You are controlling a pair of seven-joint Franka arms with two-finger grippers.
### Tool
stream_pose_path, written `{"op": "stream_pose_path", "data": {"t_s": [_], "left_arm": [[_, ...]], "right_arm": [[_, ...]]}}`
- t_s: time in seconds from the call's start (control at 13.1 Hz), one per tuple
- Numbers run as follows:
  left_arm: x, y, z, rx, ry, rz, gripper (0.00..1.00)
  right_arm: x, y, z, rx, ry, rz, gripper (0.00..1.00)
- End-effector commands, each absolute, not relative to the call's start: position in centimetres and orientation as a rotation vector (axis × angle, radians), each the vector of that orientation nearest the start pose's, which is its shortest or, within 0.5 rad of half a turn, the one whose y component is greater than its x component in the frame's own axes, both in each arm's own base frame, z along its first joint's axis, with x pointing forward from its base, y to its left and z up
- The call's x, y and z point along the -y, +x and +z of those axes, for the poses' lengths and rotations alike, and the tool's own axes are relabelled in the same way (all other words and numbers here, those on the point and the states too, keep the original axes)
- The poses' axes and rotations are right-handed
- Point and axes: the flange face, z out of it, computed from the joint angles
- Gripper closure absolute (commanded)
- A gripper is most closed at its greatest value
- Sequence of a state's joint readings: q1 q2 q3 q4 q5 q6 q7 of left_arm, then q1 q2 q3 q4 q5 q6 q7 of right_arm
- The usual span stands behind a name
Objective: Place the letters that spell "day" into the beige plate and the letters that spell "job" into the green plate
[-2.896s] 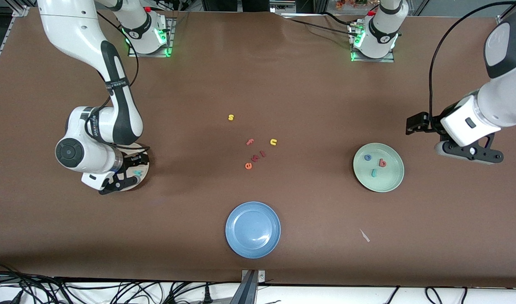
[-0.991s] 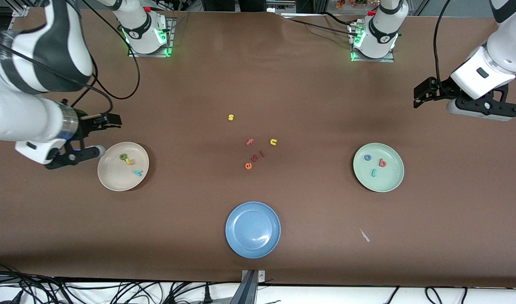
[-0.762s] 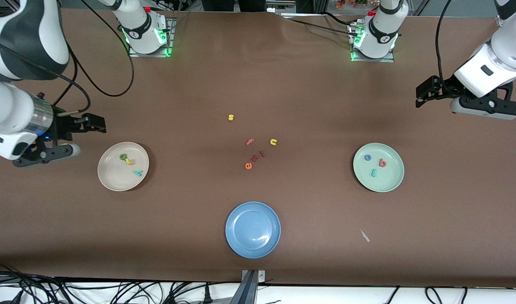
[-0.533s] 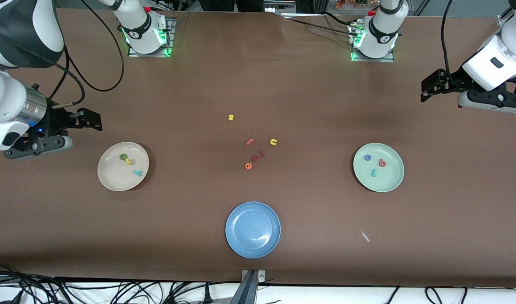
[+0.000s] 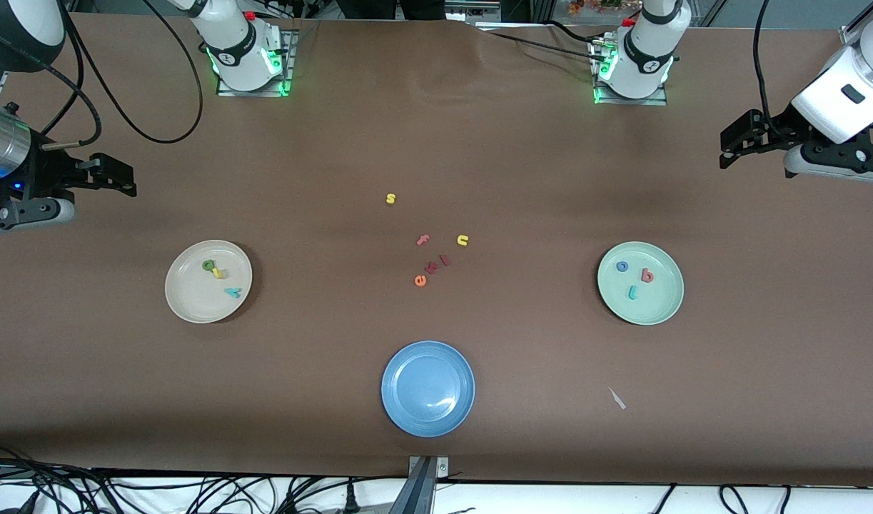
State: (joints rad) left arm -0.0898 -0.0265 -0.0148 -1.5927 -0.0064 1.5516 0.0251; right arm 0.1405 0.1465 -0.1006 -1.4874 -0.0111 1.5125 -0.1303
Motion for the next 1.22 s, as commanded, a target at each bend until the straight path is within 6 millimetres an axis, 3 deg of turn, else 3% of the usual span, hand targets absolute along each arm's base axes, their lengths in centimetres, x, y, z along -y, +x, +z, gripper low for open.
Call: {"op": "stream_pose_path", "data": {"t_s": [0.0, 0.15, 0.38, 0.53, 0.84, 1.14], "left_arm": [[5.6, 54.4, 63.6, -0.215, -3.117, 0.006, 0.0], [5.7, 54.4, 63.8, -0.215, -3.117, -0.003, 0.0], [7.7, 54.2, 64.0, -0.269, -3.111, -0.016, 0.0], [7.6, 54.4, 64.0, -0.27, -3.11, -0.035, 0.0], [6.7, 54.8, 64.1, -0.245, -3.098, -0.072, 0.0], [6.8, 54.8, 64.1, -0.251, -3.091, -0.072, 0.0]], "right_arm": [[-2.0, 57.0, 59.9, 0.22, -3.154, 0.159, 0.0], [-1.6, 56.8, 60.6, 0.208, -3.165, 0.14, 0.0], [-0.4, 56.8, 60.6, 0.133, -3.168, 0.138, 0.0], [-1.1, 56.8, 60.6, 0.057, -3.17, 0.133, 0.0], [1.0, 56.9, 60.3, -0.003, -3.163, 0.131, 0.0], [0.2, 57.4, 59.4, 0.028, -3.166, 0.165, 0.0]]}}
